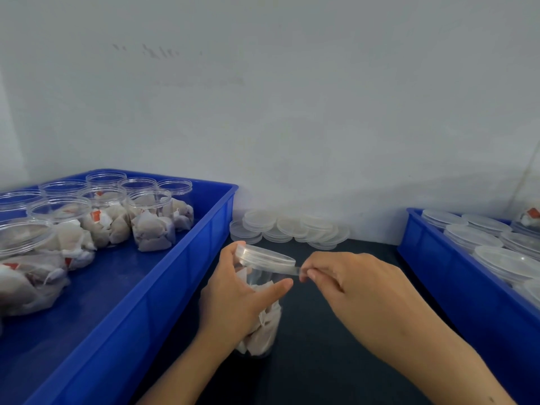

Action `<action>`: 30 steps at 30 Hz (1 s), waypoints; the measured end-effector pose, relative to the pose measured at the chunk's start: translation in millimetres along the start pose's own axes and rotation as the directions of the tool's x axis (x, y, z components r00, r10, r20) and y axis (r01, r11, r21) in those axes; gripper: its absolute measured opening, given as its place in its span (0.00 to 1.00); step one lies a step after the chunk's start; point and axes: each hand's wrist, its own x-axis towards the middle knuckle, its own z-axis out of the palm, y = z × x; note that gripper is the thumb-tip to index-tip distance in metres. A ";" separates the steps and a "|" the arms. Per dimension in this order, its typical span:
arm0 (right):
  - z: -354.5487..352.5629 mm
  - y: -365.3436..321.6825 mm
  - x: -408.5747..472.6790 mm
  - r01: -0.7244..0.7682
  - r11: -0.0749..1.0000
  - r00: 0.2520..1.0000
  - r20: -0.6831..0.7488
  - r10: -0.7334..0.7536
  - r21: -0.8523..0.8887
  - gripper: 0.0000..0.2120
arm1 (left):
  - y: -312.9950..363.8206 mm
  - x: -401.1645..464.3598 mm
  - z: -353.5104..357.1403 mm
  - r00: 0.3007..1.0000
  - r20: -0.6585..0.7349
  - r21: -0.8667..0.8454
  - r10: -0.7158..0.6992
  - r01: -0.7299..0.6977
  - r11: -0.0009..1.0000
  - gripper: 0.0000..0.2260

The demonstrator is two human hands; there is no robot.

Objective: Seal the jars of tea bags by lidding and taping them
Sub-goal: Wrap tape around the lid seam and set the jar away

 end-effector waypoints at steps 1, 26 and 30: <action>4.7 3.8 2.9 -0.031 0.999 0.999 0.007 0.031 0.025 0.10 | -0.8 0.3 -0.3 1.000 0.000 -0.007 0.003 -0.003 1.000 0.37; 38.2 17.9 16.1 -0.203 0.961 0.973 0.151 0.176 0.188 0.23 | 6.0 -6.2 -2.4 0.985 0.168 -0.287 -0.041 0.089 0.954 0.39; 39.2 21.0 16.7 -0.163 0.971 0.974 0.188 0.130 0.174 0.22 | 4.3 -6.0 -2.1 0.985 0.169 -0.285 -0.032 0.080 0.955 0.38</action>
